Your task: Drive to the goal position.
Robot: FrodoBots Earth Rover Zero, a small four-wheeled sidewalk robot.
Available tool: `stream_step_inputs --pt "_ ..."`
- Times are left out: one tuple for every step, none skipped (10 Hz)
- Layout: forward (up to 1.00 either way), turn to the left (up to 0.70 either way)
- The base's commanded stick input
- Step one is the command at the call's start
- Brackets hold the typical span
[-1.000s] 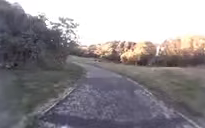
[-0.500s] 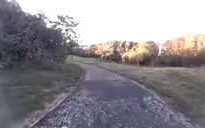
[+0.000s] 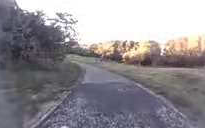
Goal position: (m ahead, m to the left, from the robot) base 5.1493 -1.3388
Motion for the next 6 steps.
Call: stream_step_inputs --pt "1.00 -0.02" --pt "1.00 -0.02" --pt "1.00 0.00" --pt "1.00 -0.01" --pt "1.00 -0.02" --pt "1.00 -0.02"
